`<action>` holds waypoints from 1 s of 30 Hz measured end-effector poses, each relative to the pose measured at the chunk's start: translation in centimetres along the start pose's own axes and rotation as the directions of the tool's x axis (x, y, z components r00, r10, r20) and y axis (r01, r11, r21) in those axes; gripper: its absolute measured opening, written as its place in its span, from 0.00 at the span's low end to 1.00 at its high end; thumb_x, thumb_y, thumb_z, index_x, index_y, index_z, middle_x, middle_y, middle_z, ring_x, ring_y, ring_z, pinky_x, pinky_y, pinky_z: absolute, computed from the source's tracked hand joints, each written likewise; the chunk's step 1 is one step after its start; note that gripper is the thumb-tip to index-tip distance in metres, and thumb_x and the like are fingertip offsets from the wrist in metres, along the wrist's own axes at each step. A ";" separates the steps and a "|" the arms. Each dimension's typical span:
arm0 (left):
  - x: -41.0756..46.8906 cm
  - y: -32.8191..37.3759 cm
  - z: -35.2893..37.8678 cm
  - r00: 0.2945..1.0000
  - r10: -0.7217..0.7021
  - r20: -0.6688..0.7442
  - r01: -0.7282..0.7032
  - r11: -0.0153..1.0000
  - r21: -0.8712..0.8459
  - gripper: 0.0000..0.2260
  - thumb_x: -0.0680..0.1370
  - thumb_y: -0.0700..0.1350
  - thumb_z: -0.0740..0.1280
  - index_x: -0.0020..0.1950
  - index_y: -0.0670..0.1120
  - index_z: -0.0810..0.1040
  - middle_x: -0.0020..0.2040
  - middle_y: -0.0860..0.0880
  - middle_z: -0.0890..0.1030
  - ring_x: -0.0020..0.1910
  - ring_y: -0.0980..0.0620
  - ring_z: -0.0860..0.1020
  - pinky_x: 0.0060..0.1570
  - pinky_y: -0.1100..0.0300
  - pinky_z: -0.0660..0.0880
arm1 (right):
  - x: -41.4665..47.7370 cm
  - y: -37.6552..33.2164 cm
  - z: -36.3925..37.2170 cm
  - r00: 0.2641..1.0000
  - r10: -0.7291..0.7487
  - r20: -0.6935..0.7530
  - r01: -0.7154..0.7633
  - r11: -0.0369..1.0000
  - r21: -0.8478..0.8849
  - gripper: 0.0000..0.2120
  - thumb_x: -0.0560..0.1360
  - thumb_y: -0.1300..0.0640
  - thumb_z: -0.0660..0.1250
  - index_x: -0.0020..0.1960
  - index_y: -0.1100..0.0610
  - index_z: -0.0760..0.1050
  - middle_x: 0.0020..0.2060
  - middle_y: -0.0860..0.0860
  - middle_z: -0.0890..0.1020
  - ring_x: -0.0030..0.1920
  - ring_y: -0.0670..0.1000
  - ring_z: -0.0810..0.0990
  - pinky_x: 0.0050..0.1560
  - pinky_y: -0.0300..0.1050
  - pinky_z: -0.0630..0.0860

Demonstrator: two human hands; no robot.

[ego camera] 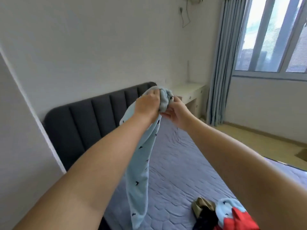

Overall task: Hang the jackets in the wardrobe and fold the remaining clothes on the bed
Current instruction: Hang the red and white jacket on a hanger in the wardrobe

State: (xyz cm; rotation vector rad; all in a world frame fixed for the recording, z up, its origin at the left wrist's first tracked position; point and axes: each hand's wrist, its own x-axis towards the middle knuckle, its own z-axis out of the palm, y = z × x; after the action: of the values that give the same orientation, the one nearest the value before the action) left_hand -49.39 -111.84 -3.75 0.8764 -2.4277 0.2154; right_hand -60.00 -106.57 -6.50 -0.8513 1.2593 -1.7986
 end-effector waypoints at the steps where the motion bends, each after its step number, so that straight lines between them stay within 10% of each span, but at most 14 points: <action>1: -1.7 0.6 2.4 0.991 -0.040 0.131 0.043 0.999 -0.020 0.19 0.77 0.43 0.62 0.68 0.45 0.65 0.61 0.45 0.76 0.57 0.44 0.76 0.46 0.55 0.66 | -1.0 3.1 -1.5 0.997 0.069 -0.027 -0.070 0.997 -0.036 0.22 0.74 0.74 0.52 0.63 0.59 0.68 0.45 0.57 0.76 0.40 0.52 0.78 0.44 0.48 0.80; 7: -13.0 4.5 15.9 0.644 -0.091 0.760 0.011 0.994 0.110 0.19 0.75 0.48 0.65 0.65 0.44 0.68 0.63 0.44 0.75 0.62 0.43 0.75 0.54 0.54 0.71 | -10.4 18.6 -12.1 0.795 0.562 -0.229 -0.592 0.639 -0.491 0.24 0.78 0.63 0.57 0.73 0.52 0.62 0.42 0.52 0.75 0.37 0.48 0.75 0.35 0.42 0.71; 21: -31.8 25.6 33.5 0.211 0.256 0.944 -0.221 0.953 -0.209 0.11 0.75 0.45 0.61 0.57 0.46 0.74 0.58 0.46 0.77 0.57 0.44 0.77 0.46 0.57 0.70 | -37.4 30.9 -38.1 0.449 0.581 -0.678 -0.890 0.222 -0.399 0.17 0.75 0.61 0.57 0.61 0.56 0.74 0.47 0.50 0.76 0.47 0.48 0.73 0.30 0.32 0.64; 25: -34.5 28.2 37.1 0.250 0.285 0.925 -0.077 0.958 -0.274 0.07 0.74 0.46 0.61 0.52 0.48 0.71 0.56 0.47 0.78 0.55 0.45 0.77 0.45 0.56 0.71 | -39.9 34.2 -41.2 0.444 0.549 -0.708 -0.894 0.219 -0.390 0.16 0.74 0.61 0.59 0.61 0.56 0.74 0.56 0.51 0.79 0.55 0.49 0.75 0.41 0.32 0.62; 30: -36.2 31.1 43.4 0.489 0.395 0.777 -0.206 0.918 -0.337 0.17 0.76 0.44 0.63 0.64 0.48 0.67 0.62 0.49 0.70 0.60 0.48 0.70 0.46 0.56 0.73 | -40.0 38.2 -44.9 0.537 0.482 -0.692 -0.841 0.239 -0.485 0.19 0.74 0.61 0.60 0.64 0.55 0.71 0.61 0.51 0.74 0.60 0.50 0.73 0.57 0.37 0.66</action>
State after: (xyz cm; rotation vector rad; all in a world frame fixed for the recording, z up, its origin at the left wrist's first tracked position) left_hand -64.91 -81.99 -58.81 0.4669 -3.4333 -0.4541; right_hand -70.79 -60.27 -59.56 -0.1592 2.3493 -0.5749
